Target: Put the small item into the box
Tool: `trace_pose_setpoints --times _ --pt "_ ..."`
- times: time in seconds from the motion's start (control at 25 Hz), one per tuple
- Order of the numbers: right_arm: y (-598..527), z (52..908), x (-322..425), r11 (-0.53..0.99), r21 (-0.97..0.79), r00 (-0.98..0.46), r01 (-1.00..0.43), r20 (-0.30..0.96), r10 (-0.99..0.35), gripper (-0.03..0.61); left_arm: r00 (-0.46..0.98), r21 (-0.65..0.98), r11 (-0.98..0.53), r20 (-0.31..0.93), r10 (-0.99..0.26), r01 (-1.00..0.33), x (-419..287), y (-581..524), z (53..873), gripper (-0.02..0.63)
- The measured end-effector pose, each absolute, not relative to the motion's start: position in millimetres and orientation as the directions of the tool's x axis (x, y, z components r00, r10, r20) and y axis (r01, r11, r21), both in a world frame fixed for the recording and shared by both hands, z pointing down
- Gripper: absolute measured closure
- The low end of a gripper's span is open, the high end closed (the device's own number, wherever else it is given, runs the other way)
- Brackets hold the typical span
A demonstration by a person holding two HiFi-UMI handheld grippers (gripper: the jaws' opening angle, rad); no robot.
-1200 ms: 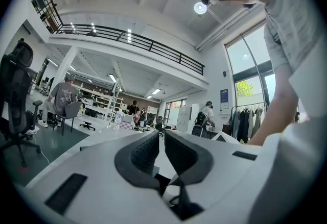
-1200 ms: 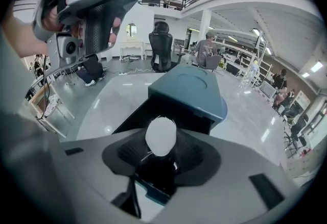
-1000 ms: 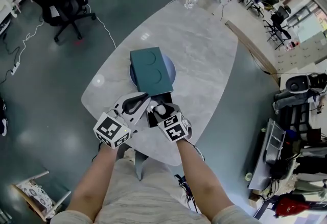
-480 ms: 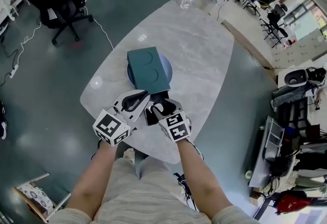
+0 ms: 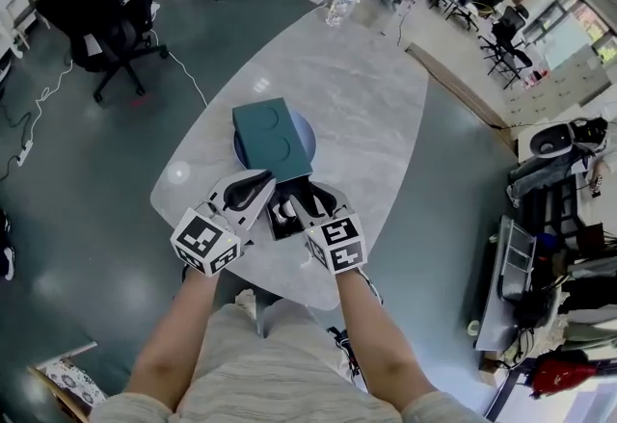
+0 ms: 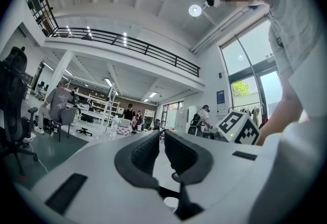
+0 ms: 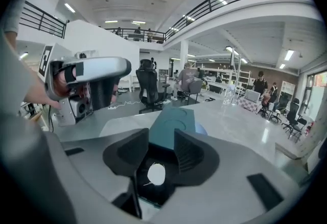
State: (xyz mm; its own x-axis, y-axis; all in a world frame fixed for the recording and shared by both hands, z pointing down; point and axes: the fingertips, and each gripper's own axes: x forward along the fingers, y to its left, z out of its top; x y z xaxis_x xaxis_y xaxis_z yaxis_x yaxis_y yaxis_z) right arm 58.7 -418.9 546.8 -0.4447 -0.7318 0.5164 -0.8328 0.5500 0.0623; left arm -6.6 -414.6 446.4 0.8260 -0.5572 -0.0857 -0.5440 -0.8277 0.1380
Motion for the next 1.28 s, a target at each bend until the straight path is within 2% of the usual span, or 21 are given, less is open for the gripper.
trace_pose_setpoints --times 0.4,0.76,1.04,1.28 --pt "-411 473 64 0.523 0.068 -0.477 -0.85 0.322 -0.817 0.519 0.825 0.126 -0.834 -0.123 -0.551 -0.538 -5 -410 418 0.589" --pt "-392 406 65 0.5 0.11 -0.484 -0.859 0.145 -0.863 0.551 0.837 0.11 -0.851 -0.154 -0.525 -0.513 0 -404 395 0.589" --pt "-362 382 83 0.464 0.041 -0.46 -0.885 0.074 -0.885 0.557 0.86 0.103 -0.881 -0.19 -0.473 -0.461 2 -382 372 0.589" --pt "-329 354 99 0.465 0.049 -0.464 -0.884 0.019 -0.885 0.558 0.866 0.09 -0.888 -0.199 -0.459 -0.45 -10 -367 354 0.591"
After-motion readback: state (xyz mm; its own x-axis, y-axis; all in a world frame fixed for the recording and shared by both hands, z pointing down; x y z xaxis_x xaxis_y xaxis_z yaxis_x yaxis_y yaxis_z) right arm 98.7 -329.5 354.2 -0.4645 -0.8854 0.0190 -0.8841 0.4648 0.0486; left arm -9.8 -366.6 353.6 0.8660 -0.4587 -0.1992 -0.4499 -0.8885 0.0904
